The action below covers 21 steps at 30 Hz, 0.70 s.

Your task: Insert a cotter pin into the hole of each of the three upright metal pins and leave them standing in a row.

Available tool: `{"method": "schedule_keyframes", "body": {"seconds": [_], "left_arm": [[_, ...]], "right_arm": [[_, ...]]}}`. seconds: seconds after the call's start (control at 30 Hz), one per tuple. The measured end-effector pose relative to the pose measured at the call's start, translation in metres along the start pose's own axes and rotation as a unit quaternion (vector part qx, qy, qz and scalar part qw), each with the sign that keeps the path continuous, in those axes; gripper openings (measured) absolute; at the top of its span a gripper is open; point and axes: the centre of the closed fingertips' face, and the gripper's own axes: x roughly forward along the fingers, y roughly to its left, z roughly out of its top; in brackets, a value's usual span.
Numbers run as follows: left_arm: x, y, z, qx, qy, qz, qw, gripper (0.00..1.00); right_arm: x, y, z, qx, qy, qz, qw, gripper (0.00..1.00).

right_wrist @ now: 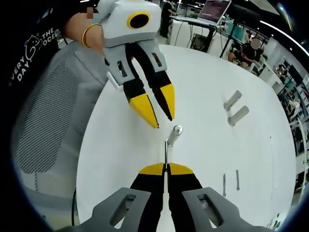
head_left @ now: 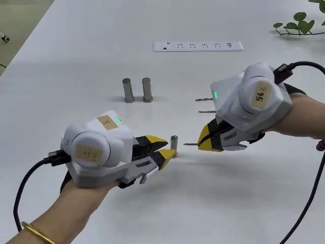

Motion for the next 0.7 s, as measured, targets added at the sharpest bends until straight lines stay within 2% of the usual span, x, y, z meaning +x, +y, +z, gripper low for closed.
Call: {"method": "schedule_keyframes", "body": {"seconds": [0.37, 0.7], "left_arm": [[0.018, 0.006, -0.009, -0.005, 0.02, 0.041, 0.999, 0.12], [0.025, 0.01, -0.013, -0.008, 0.026, 0.054, 0.9982, 0.11]], "right_arm": [[0.004, -0.007, -0.003, -0.001, 0.011, -0.007, 0.9999, 0.0], [0.006, -0.009, -0.001, -0.01, 0.012, -0.01, 0.9998, 0.0]]}}
